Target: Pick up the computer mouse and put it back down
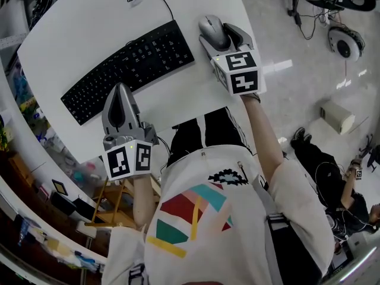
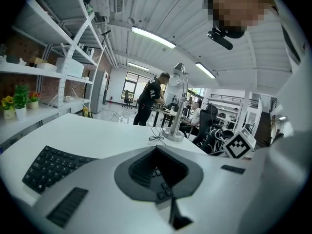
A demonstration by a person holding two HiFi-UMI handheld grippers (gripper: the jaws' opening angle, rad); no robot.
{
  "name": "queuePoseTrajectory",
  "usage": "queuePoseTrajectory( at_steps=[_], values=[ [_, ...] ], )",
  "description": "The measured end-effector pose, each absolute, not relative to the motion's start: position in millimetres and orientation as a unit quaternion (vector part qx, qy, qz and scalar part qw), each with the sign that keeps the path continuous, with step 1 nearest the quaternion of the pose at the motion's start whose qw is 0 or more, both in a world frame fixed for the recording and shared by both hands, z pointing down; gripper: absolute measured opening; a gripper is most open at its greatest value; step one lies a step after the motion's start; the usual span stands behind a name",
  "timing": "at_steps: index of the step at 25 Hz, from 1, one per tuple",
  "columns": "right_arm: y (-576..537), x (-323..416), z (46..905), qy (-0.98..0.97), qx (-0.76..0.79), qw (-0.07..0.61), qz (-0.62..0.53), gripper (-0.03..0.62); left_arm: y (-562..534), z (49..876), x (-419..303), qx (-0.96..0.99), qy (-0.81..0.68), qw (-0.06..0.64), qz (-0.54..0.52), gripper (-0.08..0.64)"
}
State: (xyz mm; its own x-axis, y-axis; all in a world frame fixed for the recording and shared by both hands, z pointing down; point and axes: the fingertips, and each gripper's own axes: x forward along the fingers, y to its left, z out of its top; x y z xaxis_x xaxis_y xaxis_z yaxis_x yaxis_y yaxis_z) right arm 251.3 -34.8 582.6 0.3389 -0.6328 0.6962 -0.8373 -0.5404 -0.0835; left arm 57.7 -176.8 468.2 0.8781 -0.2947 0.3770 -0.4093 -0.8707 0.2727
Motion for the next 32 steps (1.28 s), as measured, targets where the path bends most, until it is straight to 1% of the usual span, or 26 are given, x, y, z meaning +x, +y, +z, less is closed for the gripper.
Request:
queuePoseTrajectory(
  at_steps=[3, 7, 13, 15, 19, 20, 21, 23, 24, 28, 32],
  values=[
    [-34.0, 248.4, 589.2, -0.461, 0.801, 0.141, 0.356, 0.302, -177.1, 470.0, 55.2, 0.952, -0.186, 0.175, 0.167, 0.043],
    [-39.5, 245.3, 587.8, -0.478, 0.796, 0.152, 0.338, 0.304, -173.4, 473.8, 53.0, 0.952, -0.185, 0.174, 0.171, 0.044],
    [-41.1, 260.2, 560.6, -0.473, 0.815, 0.121, 0.312, 0.304, -174.9, 467.7, 54.4, 0.953, -0.190, 0.172, 0.160, 0.044],
    [-39.4, 268.2, 537.7, -0.475, 0.821, 0.099, 0.301, 0.302, -174.7, 458.1, 58.6, 0.955, -0.192, 0.168, 0.148, 0.043],
    [-34.0, 266.6, 472.2, -0.494, 0.826, 0.015, 0.270, 0.301, -172.3, 426.7, 59.0, 0.962, -0.192, 0.161, 0.110, 0.044],
    [-32.0, 266.6, 453.5, -0.492, 0.832, 0.000, 0.256, 0.277, -172.8, 416.6, 59.0, 0.964, -0.190, 0.157, 0.098, 0.043],
    [-29.5, 268.0, 435.3, -0.487, 0.840, -0.007, 0.240, 0.220, -173.7, 406.0, 59.9, 0.967, -0.188, 0.151, 0.085, 0.044],
    [-23.6, 270.3, 401.1, -0.475, 0.855, -0.005, 0.206, 0.027, -174.9, 383.5, 62.3, 0.971, -0.185, 0.139, 0.060, 0.044],
    [-21.1, 268.8, 384.7, -0.476, 0.859, -0.003, 0.189, 0.012, -174.9, 371.5, 63.1, 0.973, -0.183, 0.133, 0.047, 0.043],
    [-9.1, 248.5, 325.0, -0.496, 0.859, -0.009, 0.127, 0.012, -169.8, 318.7, 66.1, 0.980, -0.171, 0.099, -0.009, 0.044],
    [15.4, 223.9, 301.5, -0.499, 0.861, 0.010, 0.096, 0.012, -155.6, 293.1, 74.9, 0.985, -0.152, 0.079, -0.030, 0.043]
  ],
)
